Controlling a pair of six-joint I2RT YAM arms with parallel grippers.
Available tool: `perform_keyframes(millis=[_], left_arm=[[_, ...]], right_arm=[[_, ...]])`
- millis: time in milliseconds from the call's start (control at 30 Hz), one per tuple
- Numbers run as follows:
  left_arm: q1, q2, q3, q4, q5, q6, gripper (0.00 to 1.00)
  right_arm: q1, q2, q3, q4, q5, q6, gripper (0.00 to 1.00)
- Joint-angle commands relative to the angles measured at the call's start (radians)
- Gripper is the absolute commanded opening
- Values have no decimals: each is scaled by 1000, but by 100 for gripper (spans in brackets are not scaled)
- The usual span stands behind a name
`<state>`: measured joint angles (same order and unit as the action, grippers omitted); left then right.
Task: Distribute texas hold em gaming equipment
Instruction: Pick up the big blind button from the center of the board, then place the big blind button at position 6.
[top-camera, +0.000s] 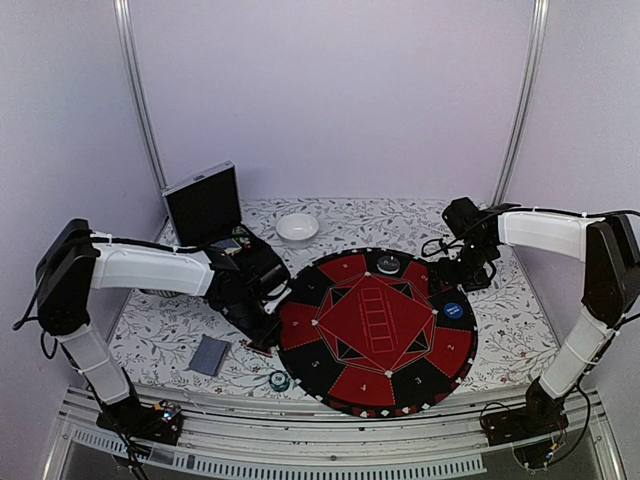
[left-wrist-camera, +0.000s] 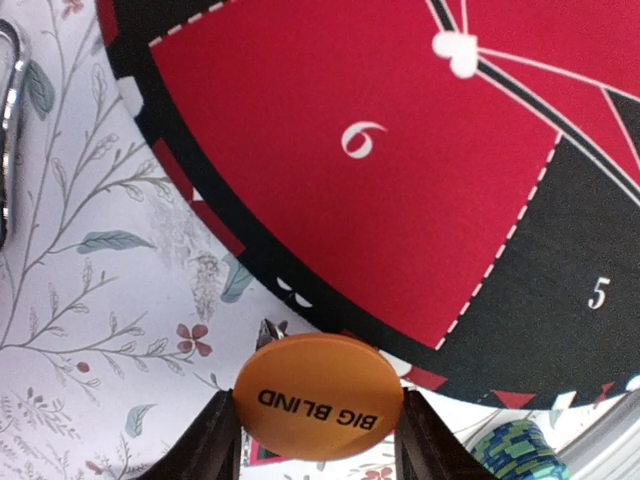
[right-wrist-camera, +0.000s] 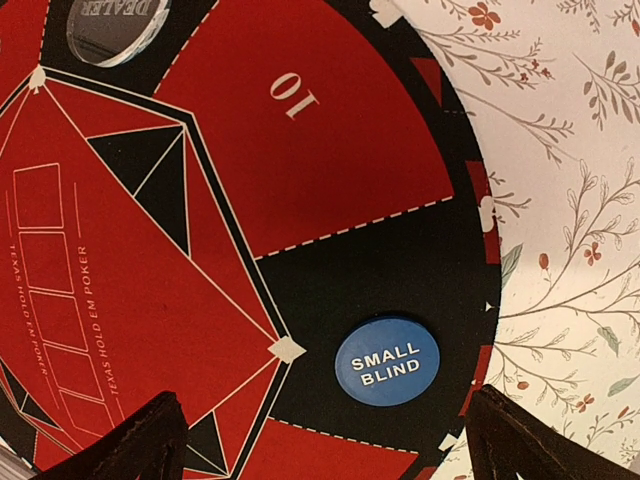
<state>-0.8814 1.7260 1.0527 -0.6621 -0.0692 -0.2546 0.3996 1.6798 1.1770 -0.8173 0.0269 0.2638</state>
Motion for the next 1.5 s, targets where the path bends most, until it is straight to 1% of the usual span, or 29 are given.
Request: perform_keyframes(millis=[0, 100, 300, 467, 667, 1067, 1167, 1333, 1400, 1467], left_arm=[[11, -48, 33, 21, -11, 17, 45], [17, -36, 63, 36, -4, 38, 46], [18, 75, 167, 42, 6, 90, 46], [19, 126, 215, 44, 16, 112, 46], [17, 178, 231, 27, 30, 123, 45], [-2, 200, 230, 22, 48, 131, 45], [-3, 208, 235, 13, 72, 140, 46], [-12, 230, 245, -17, 90, 149, 50], [-13, 230, 246, -17, 88, 151, 57], [-15, 231, 250, -18, 83, 152, 65]], right_arm=[[8, 0, -5, 14, -5, -8, 99], [9, -2, -6, 15, -5, -6, 99], [9, -10, -8, 19, -5, -7, 99], [9, -33, -19, 15, -4, -6, 99], [9, -48, -20, 15, -1, -2, 99], [8, -43, -13, 17, -1, -3, 99], [8, -41, -13, 17, -1, -3, 99], [10, -42, -11, 19, -2, -1, 99], [9, -40, -10, 18, -4, -2, 99], [9, -38, -7, 19, -5, -3, 99]])
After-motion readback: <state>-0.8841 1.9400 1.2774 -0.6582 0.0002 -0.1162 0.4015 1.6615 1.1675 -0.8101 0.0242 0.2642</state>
